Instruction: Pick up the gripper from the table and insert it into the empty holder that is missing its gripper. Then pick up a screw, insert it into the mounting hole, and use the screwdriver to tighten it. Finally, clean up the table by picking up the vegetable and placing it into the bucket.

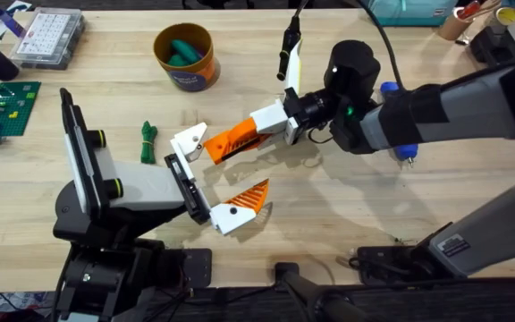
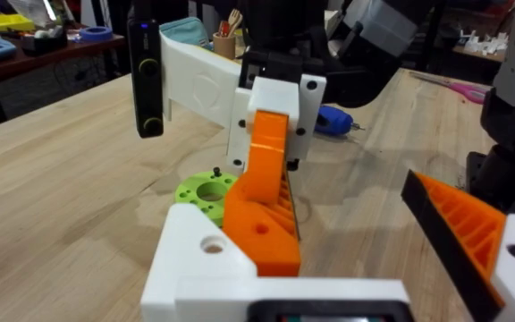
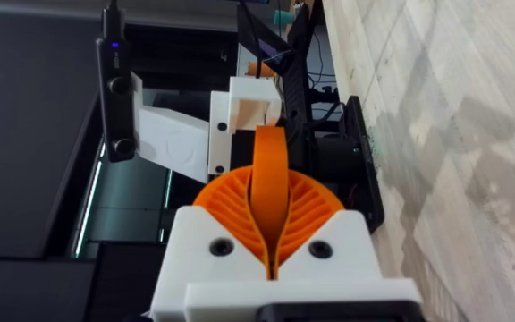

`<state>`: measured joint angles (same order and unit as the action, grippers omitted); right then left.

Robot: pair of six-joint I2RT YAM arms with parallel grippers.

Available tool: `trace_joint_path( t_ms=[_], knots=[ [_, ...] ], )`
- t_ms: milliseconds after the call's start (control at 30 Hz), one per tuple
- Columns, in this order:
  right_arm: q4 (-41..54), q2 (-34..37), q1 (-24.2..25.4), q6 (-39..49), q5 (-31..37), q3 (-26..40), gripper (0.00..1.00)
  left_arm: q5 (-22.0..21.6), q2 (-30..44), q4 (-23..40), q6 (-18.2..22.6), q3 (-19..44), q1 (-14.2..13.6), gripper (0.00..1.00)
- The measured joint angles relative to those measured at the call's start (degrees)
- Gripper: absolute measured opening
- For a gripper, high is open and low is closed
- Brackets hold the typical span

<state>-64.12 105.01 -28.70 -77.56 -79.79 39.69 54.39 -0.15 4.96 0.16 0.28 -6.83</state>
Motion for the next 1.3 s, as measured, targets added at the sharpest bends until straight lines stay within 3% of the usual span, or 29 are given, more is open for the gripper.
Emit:
trace_joint_path(
  t_ms=[333,600,867,1067,1300],
  knots=[
    [0.82,0.00,-0.01,-0.75,-0.01,-0.05,0.019,0.02,0.14,-0.22,-0.01,0.02,0.00,0.988],
    [-9.88,0.04,-0.01,-5.77,-0.63,-0.12,0.019,0.02,0.14,-0.22,-0.01,0.02,0.00,0.988],
    [-9.96,0.04,-0.01,-8.87,-0.61,-0.12,0.019,0.04,0.16,-0.22,-0.01,0.02,0.00,0.988],
    [-4.90,0.11,-0.01,-8.96,-0.45,-0.12,0.019,0.02,0.16,-0.22,-0.01,0.02,0.00,0.988],
    [-7.61,0.11,-0.01,-8.37,-0.25,-0.12,0.019,0.03,0.14,-0.22,-0.01,0.02,0.00,0.988]
  ],
)
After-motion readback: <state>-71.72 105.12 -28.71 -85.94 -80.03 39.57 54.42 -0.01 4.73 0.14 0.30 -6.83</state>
